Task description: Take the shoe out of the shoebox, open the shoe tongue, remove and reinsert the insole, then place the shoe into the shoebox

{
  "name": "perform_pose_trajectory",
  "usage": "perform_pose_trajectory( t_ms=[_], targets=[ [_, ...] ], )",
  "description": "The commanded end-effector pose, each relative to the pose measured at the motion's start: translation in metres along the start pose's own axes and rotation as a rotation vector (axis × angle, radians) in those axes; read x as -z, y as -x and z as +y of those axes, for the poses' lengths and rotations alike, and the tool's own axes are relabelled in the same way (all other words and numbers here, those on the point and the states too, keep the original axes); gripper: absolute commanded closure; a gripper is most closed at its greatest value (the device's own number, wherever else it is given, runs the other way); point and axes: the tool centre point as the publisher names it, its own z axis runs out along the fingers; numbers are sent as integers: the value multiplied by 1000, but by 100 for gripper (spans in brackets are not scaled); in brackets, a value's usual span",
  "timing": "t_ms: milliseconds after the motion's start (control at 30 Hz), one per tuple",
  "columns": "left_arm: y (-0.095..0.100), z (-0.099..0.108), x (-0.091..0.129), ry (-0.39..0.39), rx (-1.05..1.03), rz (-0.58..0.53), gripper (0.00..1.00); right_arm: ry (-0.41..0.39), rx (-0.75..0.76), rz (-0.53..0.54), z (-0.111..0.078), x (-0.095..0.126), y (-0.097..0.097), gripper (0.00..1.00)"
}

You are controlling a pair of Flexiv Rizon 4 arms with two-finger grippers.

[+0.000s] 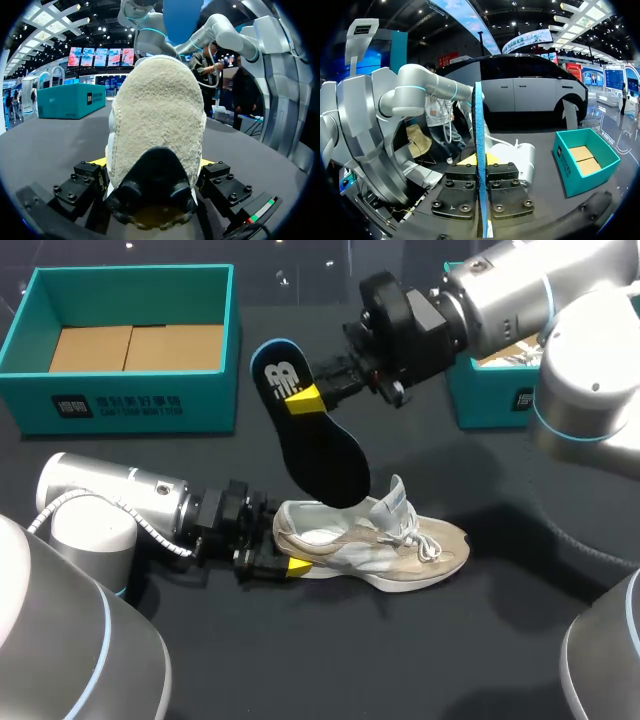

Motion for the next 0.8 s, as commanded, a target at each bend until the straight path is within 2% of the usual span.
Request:
perform_pose_trajectory(
  t_ms=[33, 200, 233, 300, 333, 367, 600, 633, 700, 800],
  targets=[
    [0, 2, -2, 0, 0, 0, 100, 13, 1, -30, -4, 3, -10, 100],
    [0, 2, -2, 0, 0, 0, 100, 13, 1, -30, -4, 3, -10, 100],
    [0, 2, -2, 0, 0, 0, 100, 64, -1, -55, -3, 8, -15, 100],
    [0, 2, -2, 0, 0, 0, 100, 104, -29, -92, -1, 14, -22, 100],
    [0, 2, -2, 0, 0, 0, 100, 162, -66, -97, 0, 18, -26, 100],
    [0, 2, -2, 0, 0, 0, 100, 166, -94, -130, 0, 21, -30, 100],
    [0, 2, -2, 0, 0, 0, 100, 263, -164, -176, 4, 31, -52, 100],
    [0, 2, -2, 0, 0, 0, 100, 296, -189, -183, 3, 33, -57, 100],
    [0, 2, -2, 0, 0, 0, 100, 290, -206, -224, 5, 36, -64, 100],
    [0, 2, -2, 0, 0, 0, 100, 290, -206, -224, 5, 36, -64, 100]
  ],
)
